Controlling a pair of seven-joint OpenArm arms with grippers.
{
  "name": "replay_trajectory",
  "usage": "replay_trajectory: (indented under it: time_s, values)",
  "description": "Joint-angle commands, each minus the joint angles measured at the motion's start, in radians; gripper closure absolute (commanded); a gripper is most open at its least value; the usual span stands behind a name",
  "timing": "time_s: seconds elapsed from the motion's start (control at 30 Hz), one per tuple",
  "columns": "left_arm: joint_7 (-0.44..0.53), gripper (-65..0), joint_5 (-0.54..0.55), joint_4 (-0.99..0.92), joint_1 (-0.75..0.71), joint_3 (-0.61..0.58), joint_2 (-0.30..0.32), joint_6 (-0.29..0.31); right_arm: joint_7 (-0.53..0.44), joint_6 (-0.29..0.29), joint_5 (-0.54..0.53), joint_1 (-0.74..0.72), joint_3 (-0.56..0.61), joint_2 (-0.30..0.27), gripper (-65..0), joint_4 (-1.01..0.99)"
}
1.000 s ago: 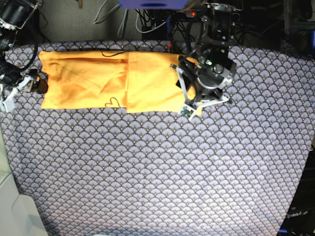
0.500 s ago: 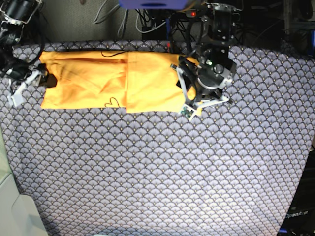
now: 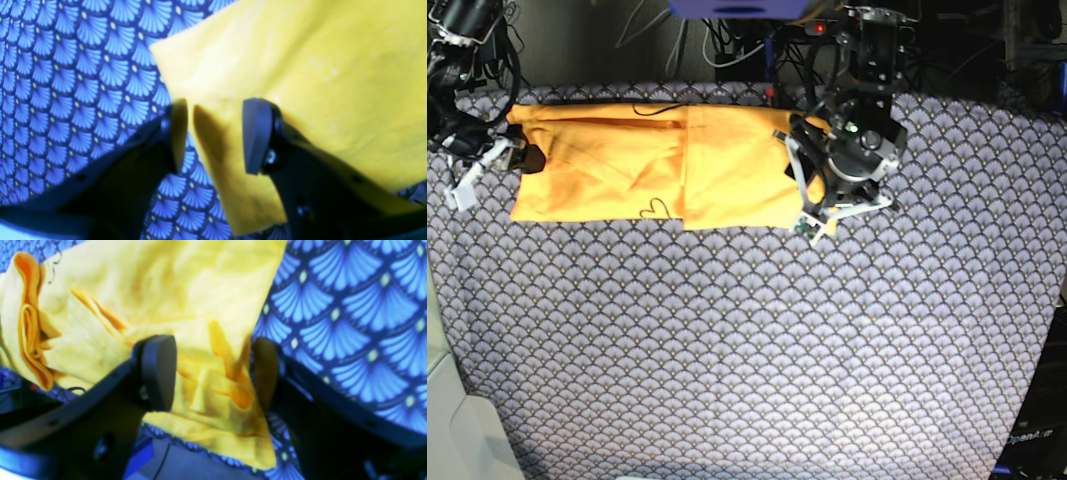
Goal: Fold the T-shirt properly
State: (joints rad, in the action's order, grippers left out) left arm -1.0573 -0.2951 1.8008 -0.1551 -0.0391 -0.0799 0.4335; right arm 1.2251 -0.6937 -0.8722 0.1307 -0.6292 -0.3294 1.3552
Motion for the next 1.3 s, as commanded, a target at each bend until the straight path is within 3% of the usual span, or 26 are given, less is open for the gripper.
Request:
replay_trajectory:
  time_s: [0.0, 0.27, 0.83, 0.93, 1.1, 1.27]
  values:
    - [0.01, -26.2, -0.002, 0.02, 0.009, -0.002, -0.005, -0.006, -0.015, -0.004, -0.011, -0.006, 0.013, -0.014, -37.7, -0.001]
    - [0.01, -26.2, -0.002, 0.032, 0.004, -0.002, -0.005, -0.006, -0.052, -0.004, -0.011, -0.003, 0.111, -0.012, -37.7, -0.02]
    - [0.009, -26.2, -0.003, 0.066, 0.013, 0.003, -0.005, -0.006, -0.046, -0.004, -0.011, -0.004, 0.111, -0.014, -36.3, -0.02]
    - [0.009, -26.2, -0.002, 0.067, 0.016, 0.052, -0.007, -0.003, -0.046, -0.004, -0.011, -0.006, 0.11, -0.01, -29.0, -0.02]
    - [0.009, -26.4, 0.003, 0.126, 0.033, 0.152, -0.008, -0.002, -0.046, -0.004, -0.011, -0.01, 0.11, -0.01, -10.2, -0.02]
    - [0.009, -26.4, 0.003, 0.156, 0.035, 0.255, -0.005, 0.0, -0.046, -0.004, -0.011, -0.013, 0.11, -0.01, -5.6, -0.02]
